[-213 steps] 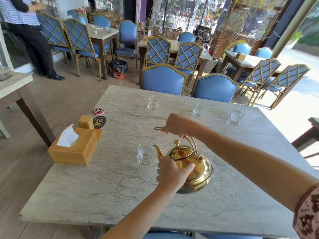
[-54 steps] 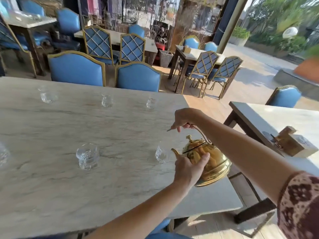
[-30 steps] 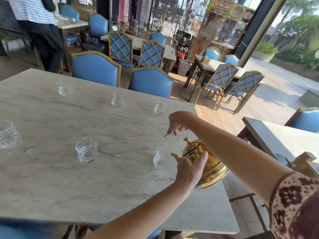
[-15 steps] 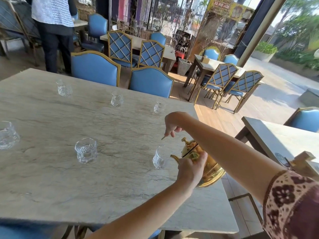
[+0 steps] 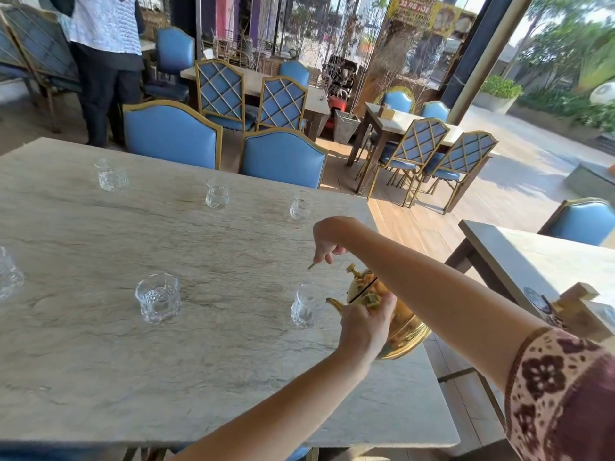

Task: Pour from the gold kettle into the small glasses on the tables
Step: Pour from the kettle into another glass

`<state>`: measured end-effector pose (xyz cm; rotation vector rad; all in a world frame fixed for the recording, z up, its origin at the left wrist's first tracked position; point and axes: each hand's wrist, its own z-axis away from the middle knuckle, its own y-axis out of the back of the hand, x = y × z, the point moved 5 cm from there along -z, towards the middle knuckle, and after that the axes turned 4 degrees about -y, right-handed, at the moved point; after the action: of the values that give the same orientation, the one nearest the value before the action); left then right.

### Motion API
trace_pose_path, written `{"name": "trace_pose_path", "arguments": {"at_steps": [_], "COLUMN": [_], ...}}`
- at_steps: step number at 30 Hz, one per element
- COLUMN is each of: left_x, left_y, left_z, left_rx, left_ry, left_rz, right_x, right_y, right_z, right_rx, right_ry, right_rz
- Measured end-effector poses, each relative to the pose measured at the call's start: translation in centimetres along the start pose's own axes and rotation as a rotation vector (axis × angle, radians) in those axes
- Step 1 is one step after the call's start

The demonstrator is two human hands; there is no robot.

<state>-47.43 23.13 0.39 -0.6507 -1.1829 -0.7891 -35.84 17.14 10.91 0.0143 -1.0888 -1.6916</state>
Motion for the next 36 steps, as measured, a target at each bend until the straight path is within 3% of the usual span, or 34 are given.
{"name": "trace_pose_path", "arguments": {"at_steps": [17, 26, 30, 36], "left_x": [1.3, 1.4, 0.2, -1.7], "left_y": [0.3, 1.1, 1.8, 2.9], "left_z": [1.1, 2.1, 2.9, 3.7], "left_rx": [-0.079, -0.099, -0.155, -0.257], "left_ry": [0.016, 0.043, 0.056, 0.074], "left_rz": [0.07, -0.012, -0.145, -0.299], "right_x": [-0.9, 0.6, 2.0, 3.2], "right_y": [-0.1, -0.8, -2.9, -7.3], "right_z": [-1.2, -0.1, 0.6, 0.6], "right_rx": [-0.015, 0.0, -0.111, -0.353], "right_ry": [-0.081, -0.061, -0.073, -0.16], "right_rz": [-0.01, -0.177, -0.287, -0.659]}}
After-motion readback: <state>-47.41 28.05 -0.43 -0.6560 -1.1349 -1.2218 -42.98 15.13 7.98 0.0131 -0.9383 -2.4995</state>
